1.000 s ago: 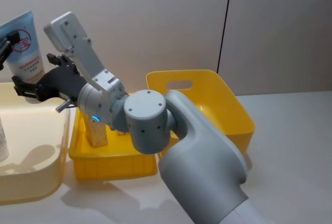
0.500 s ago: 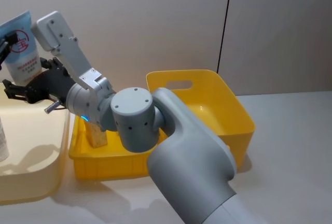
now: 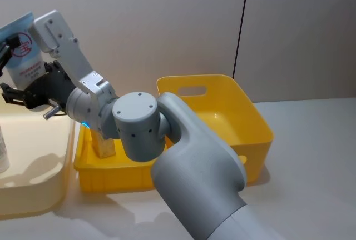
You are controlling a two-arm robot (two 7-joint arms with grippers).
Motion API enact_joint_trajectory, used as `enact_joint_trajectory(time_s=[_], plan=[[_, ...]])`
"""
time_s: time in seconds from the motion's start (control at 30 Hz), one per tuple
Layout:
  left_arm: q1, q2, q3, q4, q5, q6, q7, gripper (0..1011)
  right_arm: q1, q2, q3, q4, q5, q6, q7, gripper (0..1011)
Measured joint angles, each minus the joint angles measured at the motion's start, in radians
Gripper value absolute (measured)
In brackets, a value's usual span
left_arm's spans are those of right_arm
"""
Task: Bimanual collaborative sorting of washing and personal care products
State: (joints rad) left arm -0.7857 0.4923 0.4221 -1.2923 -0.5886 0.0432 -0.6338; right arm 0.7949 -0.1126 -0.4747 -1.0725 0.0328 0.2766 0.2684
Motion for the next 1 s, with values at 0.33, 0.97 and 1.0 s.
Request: enact_joint_trajectory(time_s=[0.33, 0.97, 1.0], plan=[[-0.001, -0.001, 0.001, 0.003, -0.002, -0.004, -0.003, 70, 0.004, -0.006, 0.002, 0.010, -0.003, -0.004, -0.004, 760], [-0.002, -0.002, 0.002, 0.005, -0.003, -0.006, -0.006, 70, 0.007, -0.009, 0.003, 0.016, -0.004, -0.006, -0.006, 610], [-0.002, -0.002, 0.002, 0.005, -0.003, -0.006, -0.006, 69, 0.007, -0.009, 0.003, 0.016, -0.004, -0.006, -0.006, 603]])
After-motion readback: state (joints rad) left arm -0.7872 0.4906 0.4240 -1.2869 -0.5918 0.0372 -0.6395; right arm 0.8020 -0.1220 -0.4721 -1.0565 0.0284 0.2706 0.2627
